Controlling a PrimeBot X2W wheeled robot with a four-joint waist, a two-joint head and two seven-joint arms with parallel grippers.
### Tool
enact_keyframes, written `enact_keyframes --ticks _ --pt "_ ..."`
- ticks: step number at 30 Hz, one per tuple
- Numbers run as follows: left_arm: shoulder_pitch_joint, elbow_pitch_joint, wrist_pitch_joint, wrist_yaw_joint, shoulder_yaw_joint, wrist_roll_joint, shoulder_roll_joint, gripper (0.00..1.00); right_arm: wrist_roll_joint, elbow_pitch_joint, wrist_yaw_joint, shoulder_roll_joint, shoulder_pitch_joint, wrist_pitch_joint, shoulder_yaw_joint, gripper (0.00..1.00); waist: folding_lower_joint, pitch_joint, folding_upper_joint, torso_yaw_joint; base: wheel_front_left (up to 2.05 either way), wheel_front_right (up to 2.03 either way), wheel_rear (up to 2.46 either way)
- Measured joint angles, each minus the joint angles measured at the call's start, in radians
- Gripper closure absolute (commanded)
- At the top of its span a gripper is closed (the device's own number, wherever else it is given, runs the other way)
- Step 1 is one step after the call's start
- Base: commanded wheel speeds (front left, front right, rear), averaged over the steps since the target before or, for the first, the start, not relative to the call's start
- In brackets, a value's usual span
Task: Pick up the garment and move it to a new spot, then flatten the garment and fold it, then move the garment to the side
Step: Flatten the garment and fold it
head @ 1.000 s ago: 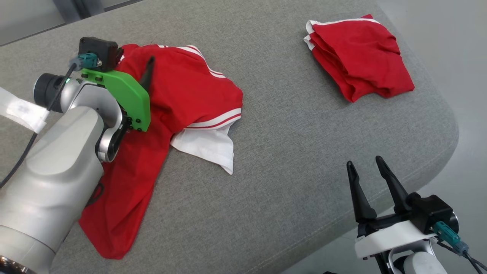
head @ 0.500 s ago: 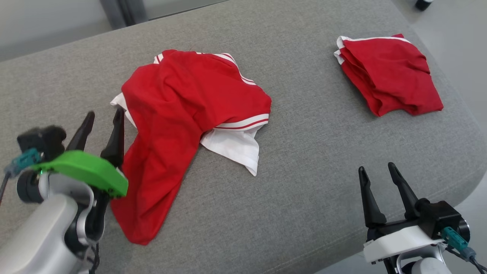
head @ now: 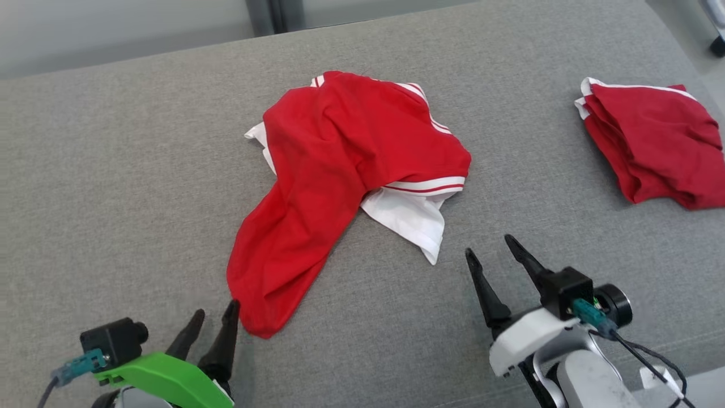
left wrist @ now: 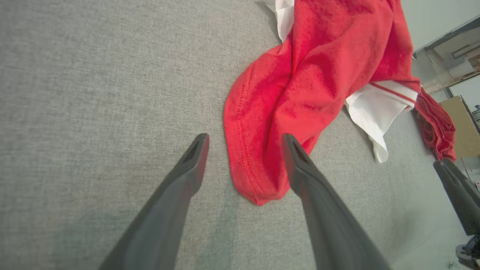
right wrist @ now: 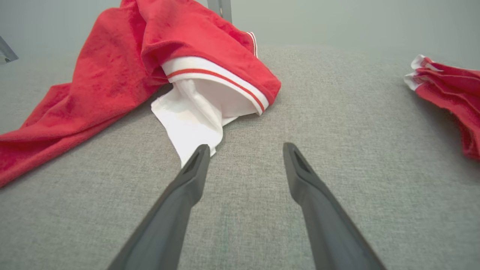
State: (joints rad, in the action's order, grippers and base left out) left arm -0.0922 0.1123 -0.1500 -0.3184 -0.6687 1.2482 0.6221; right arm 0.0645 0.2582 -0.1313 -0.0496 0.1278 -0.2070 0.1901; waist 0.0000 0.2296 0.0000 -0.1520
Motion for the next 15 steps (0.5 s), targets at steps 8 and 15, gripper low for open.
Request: enact_keyframes --ticks 8,15 --pt "-0.003 -0.039 0.085 0.047 -0.074 0.034 -0.064 0.00 0.020 0.095 0.000 0.001 0.141 0.115 0.027 0.00 0.0000 0.007 0.0000 0.071 0.00 0.00 0.00" --pt "-0.049 -0.122 0.086 0.089 -0.079 0.043 -0.110 0.00 0.037 0.159 0.000 0.001 0.172 0.154 0.015 0.00 0.0000 0.035 0.0000 0.101 0.00 0.00 0.00"
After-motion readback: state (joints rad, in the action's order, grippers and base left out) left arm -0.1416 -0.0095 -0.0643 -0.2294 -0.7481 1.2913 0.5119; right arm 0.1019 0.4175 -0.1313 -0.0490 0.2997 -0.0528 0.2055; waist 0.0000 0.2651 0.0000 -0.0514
